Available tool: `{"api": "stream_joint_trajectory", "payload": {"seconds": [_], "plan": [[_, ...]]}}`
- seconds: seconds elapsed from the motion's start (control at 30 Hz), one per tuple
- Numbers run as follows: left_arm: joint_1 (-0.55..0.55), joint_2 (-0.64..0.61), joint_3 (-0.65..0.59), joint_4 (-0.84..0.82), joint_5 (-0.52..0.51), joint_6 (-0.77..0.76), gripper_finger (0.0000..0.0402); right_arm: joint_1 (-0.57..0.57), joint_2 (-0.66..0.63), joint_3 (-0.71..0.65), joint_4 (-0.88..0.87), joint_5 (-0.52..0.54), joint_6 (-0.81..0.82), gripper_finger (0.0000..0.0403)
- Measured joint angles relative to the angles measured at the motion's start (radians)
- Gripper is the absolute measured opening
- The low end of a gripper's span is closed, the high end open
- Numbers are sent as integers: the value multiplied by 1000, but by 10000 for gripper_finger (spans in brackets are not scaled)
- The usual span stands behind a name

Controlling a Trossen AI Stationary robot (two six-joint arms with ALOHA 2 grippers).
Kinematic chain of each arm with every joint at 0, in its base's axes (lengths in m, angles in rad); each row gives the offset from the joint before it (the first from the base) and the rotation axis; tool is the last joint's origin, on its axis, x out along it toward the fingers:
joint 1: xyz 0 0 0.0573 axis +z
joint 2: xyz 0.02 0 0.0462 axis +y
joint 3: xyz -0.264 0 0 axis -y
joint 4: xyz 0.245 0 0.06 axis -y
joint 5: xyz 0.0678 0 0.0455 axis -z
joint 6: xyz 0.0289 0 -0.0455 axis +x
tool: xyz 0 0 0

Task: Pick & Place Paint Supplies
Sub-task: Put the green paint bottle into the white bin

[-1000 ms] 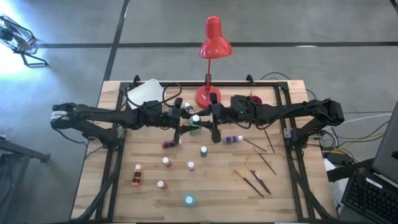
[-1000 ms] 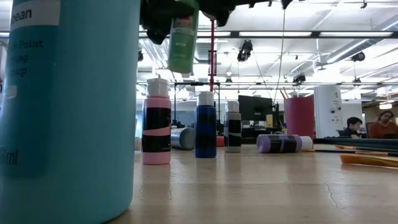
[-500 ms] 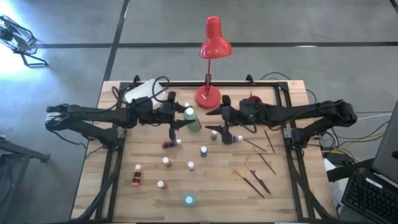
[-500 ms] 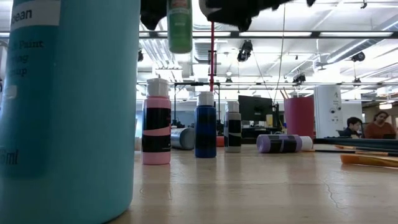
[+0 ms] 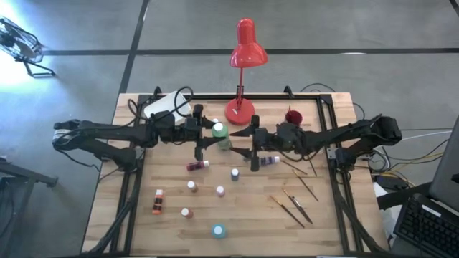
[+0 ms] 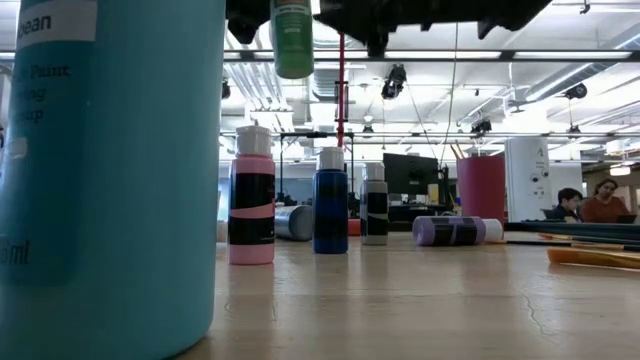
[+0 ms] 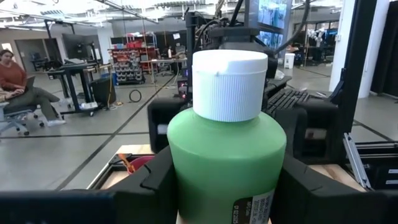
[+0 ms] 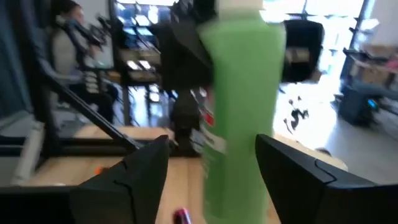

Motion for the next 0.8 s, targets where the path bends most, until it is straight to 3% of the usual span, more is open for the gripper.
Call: {"api": "stream_joint_trajectory", "payload": {"seconds": [0.3,0.47,0.63,0.8], "plan": [[0,0,0,-4,7,-2,177,-1,113,127,-56,22,-19,304],[0,0,0,-7,6,-2,176,-1,178,184,-68,23,-18,316],[1,0,0,-8,24,1,176,8,197,218,-118,107,-34,276],[0,-1,0,-15,23,13,174,20,194,236,-148,126,-52,179]]}}
